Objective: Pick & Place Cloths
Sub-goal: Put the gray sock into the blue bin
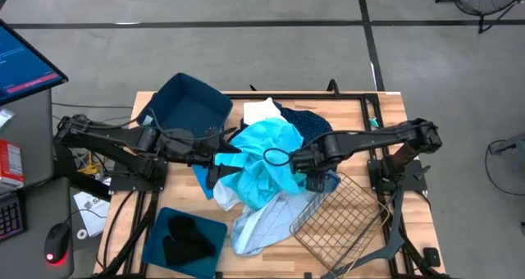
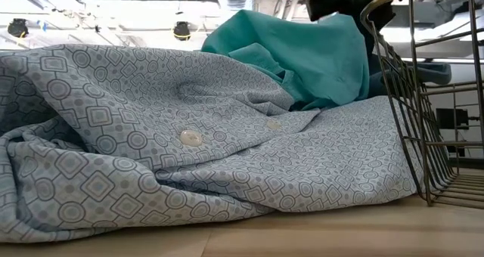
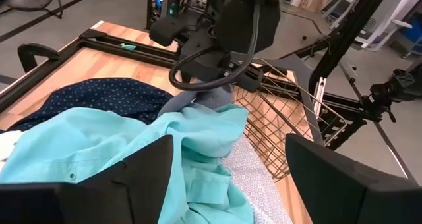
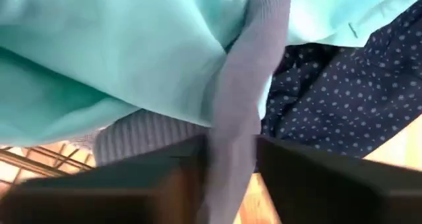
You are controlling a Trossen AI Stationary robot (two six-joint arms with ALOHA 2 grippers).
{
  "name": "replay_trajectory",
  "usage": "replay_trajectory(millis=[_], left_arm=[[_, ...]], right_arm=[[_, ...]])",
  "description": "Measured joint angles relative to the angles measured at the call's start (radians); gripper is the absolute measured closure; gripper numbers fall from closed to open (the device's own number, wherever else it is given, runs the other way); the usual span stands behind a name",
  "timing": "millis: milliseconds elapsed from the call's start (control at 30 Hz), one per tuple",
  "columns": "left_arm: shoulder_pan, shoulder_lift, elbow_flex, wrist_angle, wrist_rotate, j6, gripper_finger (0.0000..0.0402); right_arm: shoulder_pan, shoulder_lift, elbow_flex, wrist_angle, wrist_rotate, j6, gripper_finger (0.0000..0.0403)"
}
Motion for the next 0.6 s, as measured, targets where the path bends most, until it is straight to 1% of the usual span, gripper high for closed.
replay_trajectory(millis=[33,67,100,267,433,500,600], left_arm=[[0.0,0.0,0.0,0.0,0.0,0.0,0.0128],[0.0,0.0,0.0,0.0,0.0,0.001,0.0128],[0.0,0.0,0.0,0.001,0.0,0.001,0.0128],[0.0,0.0,0.0,0.002,0.001,0.003,0.0128],[0.0,0.0,0.0,0.015,0.001,0.019,0.0128],[0.0,0.0,0.0,0.045,0.001,0.045,0.0128],[0.0,0.003,0.0,0.12,0.001,0.097,0.0128]], right_arm=[[-0.008,0.0,0.0,-0.006,0.0,-0.005,0.0344],[-0.019,0.0,0.0,-0.01,0.0,-0.009,0.0373],[-0.028,0.0,0.0,-0.011,0.0,-0.013,0.0384],[-0.042,-0.027,0.013,-0.012,-0.002,-0.047,0.0398],[-0.022,-0.143,0.116,-0.002,-0.002,-0.021,0.04],[-0.013,-0.189,0.171,0.041,-0.001,-0.005,0.0401],[0.007,-0.256,0.235,0.174,0.0,0.002,0.0401]])
